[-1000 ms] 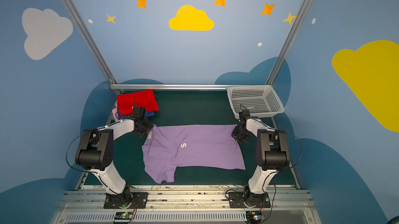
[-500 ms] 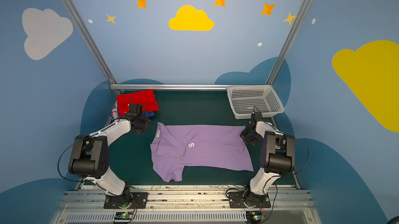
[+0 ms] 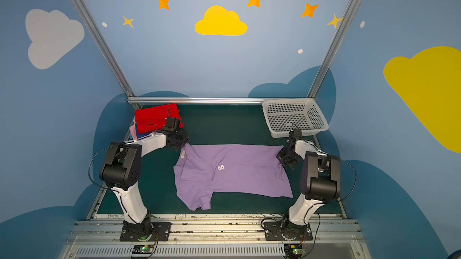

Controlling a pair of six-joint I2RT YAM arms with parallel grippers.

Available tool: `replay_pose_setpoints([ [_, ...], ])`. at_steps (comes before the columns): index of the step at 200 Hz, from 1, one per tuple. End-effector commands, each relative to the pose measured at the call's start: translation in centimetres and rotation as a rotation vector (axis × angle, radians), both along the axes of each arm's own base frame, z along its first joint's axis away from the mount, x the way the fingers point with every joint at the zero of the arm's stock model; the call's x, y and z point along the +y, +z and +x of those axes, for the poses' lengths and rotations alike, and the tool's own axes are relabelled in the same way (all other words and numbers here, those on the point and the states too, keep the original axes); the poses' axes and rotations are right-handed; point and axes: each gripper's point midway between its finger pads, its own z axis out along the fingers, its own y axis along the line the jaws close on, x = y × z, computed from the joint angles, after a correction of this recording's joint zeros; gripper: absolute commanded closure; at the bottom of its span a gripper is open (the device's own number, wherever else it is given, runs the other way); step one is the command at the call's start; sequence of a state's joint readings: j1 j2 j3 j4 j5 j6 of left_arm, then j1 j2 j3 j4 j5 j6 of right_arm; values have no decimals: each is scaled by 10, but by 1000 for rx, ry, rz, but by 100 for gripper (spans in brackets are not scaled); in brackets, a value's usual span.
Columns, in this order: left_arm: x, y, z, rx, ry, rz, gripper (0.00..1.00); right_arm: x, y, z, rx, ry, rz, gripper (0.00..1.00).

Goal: Fold and stack the t-shirts

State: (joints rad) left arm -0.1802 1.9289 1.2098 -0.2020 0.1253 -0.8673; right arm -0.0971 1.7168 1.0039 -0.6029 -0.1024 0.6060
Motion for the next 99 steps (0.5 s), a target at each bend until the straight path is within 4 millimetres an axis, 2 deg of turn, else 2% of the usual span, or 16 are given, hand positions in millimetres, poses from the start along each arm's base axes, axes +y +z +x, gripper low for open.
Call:
replay_pose_setpoints([
  [1, 11, -18, -7, 88, 23, 52, 96, 1, 7, 3, -9, 8, 5, 100],
  [24, 30, -23, -10, 135, 63, 110, 96, -9, 13, 1, -28, -20, -16, 100],
  [51, 65, -26, -21, 180, 139, 158, 96, -27, 20, -1, -51, -73, -22, 100],
  [71, 87, -26, -27, 192, 188, 173, 96, -29, 21, 0, -67, -85, -2, 100],
  [91, 88, -24, -27, 180, 185, 185, 96, -23, 18, 2, -72, -81, 24, 100],
  [95, 86, -24, -26, 178, 180, 181, 93, -22, 16, 1, -69, -77, 28, 100],
  [99, 83, -24, -25, 177, 172, 175, 86, -20, 15, 1, -65, -73, 31, 100],
])
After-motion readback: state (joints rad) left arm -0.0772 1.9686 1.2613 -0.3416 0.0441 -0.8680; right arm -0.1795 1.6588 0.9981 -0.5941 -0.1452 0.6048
